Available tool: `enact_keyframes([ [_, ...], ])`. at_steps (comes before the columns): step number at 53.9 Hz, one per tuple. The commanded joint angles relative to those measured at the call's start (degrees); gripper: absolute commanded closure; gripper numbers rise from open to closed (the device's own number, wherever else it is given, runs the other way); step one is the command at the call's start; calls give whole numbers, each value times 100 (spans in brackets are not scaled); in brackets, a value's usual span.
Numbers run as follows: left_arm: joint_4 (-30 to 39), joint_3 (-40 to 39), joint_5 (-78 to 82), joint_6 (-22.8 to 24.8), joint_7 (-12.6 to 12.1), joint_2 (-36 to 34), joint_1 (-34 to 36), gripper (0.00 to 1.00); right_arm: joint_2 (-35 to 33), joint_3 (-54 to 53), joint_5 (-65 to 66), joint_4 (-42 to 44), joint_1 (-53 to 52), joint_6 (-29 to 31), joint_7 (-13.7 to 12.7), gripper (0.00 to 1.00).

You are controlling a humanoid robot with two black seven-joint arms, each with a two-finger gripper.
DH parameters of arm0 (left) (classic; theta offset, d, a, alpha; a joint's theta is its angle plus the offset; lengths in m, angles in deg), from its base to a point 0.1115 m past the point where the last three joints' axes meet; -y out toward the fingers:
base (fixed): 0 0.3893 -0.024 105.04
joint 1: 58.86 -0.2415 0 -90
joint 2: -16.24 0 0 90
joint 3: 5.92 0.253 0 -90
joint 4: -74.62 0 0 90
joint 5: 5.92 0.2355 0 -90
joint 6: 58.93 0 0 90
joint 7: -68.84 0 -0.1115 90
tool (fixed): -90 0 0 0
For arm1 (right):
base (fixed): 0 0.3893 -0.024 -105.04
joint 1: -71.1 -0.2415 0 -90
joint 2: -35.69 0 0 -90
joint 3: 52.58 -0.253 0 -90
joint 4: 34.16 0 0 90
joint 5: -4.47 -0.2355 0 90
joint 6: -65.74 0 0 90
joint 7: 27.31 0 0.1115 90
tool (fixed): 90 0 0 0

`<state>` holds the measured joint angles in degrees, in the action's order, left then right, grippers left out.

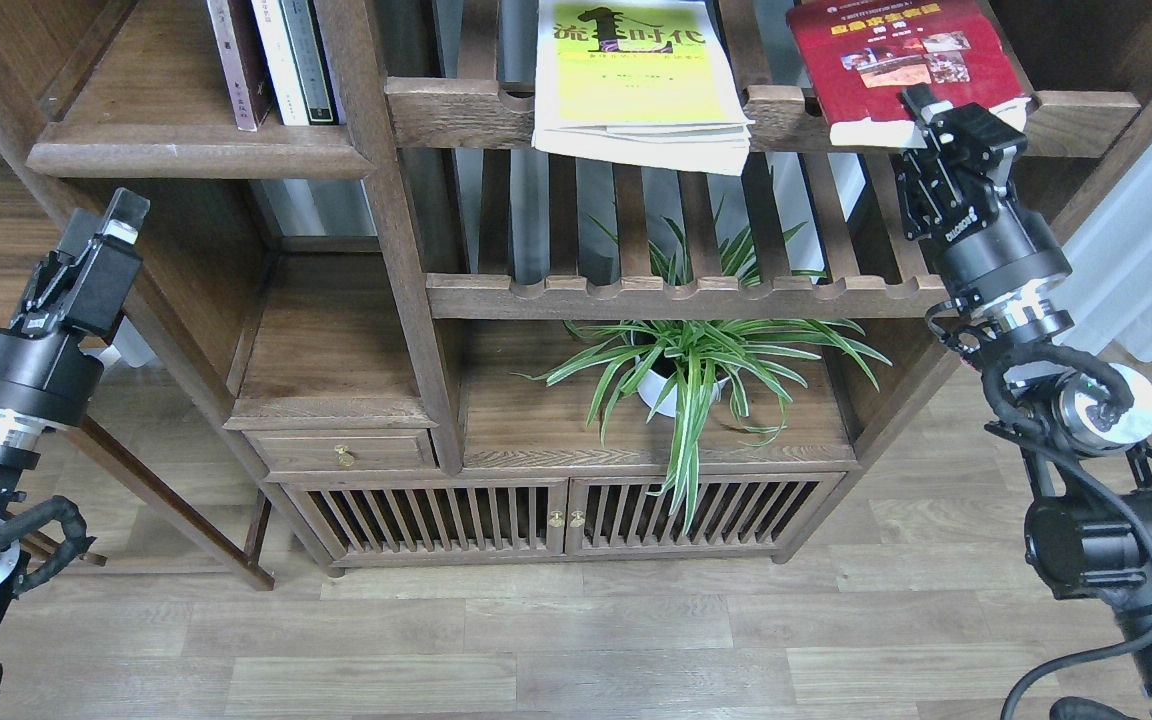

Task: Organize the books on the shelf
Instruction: 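Pull the red book off the top shelf and lower it with the right gripper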

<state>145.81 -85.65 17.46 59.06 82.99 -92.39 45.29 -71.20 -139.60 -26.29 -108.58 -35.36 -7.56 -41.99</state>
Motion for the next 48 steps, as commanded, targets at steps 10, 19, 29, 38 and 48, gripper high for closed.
enact_keyframes([
  [10,0,-25,-9,0,9,18,-17,0,1,-219,-677,-283,1092,1131,0,95],
  [19,0,-33,-17,0,53,53,-34,0,-16,-685,-914,-450,2286,1131,-9,95],
  [29,-17,10,-17,0,26,194,-61,0,-7,-676,-1134,-450,3193,1131,-35,95],
  [38,-149,160,-17,0,26,343,-166,0,28,-562,-1134,-424,3580,1131,-105,95],
  [48,-158,353,-96,0,79,554,-465,0,54,-88,-1117,-406,3685,1131,-202,95],
])
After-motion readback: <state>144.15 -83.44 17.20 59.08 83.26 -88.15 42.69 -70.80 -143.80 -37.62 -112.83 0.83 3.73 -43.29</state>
